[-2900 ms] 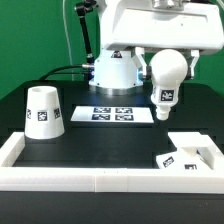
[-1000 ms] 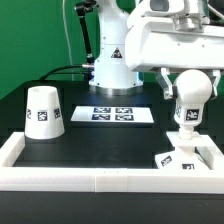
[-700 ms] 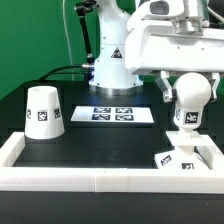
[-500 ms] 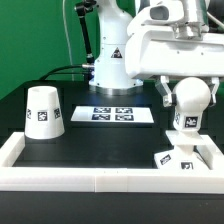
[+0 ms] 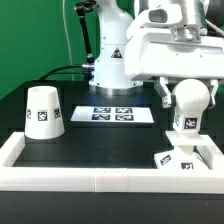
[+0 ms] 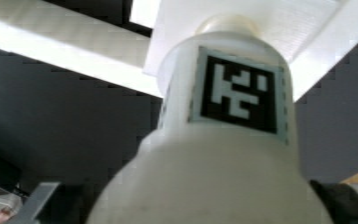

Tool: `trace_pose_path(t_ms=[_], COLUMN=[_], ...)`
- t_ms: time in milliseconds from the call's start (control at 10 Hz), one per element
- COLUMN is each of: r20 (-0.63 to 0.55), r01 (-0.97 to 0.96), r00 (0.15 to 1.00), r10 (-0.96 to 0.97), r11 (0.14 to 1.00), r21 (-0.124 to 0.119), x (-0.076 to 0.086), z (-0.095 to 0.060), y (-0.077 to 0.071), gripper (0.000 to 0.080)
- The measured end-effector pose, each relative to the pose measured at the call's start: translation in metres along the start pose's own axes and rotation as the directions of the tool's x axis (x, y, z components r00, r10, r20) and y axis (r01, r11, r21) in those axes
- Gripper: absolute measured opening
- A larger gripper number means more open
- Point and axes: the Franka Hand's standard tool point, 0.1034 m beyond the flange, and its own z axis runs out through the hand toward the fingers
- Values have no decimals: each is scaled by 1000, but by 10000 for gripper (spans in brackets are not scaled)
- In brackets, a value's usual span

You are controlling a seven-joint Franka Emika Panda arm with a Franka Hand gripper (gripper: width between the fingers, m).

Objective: Assemble lamp

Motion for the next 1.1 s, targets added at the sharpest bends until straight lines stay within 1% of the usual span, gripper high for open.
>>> trace_pose_path(t_ms=[100, 500, 800, 900, 1000, 1100], r20=[1, 10, 40, 30, 15, 30], r01=[-1, -5, -3, 4, 7, 6], r00=[1000, 1000, 999, 1000, 1000, 1000], r10=[1, 5, 3, -4, -7, -6], r11=[1000, 1000, 1000, 1000, 1000, 1000], r21=[0, 0, 14, 12, 5, 10], x=[0, 5, 12, 14, 13, 11], z=[-1, -9, -22, -24, -25, -24], y=[1, 5, 3, 3, 6, 5], gripper=[687, 698, 698, 698, 698, 698])
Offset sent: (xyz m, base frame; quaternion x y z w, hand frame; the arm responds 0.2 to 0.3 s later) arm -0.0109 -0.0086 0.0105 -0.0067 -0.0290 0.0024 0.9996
